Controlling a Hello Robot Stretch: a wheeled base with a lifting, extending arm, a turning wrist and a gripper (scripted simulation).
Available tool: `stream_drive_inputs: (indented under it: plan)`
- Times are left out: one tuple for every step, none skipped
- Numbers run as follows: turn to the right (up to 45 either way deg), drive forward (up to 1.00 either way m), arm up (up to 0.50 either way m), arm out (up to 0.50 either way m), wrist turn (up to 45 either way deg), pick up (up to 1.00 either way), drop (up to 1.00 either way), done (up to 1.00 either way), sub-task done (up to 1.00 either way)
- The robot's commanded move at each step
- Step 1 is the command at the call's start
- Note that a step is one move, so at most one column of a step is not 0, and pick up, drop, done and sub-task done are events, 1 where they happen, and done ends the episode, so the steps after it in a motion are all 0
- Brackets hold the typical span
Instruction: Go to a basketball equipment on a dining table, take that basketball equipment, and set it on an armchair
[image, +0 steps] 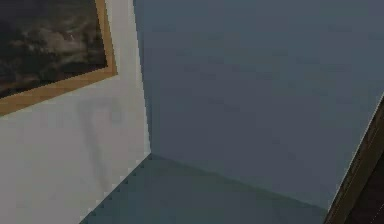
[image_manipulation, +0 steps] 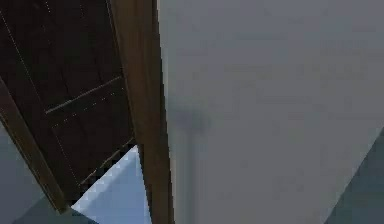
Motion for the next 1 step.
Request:
stream_drive_inputs:
  plan:
    - [0.0,0.65,0.00,0.00,0.0,0.00,0.00,0.00,0.00]
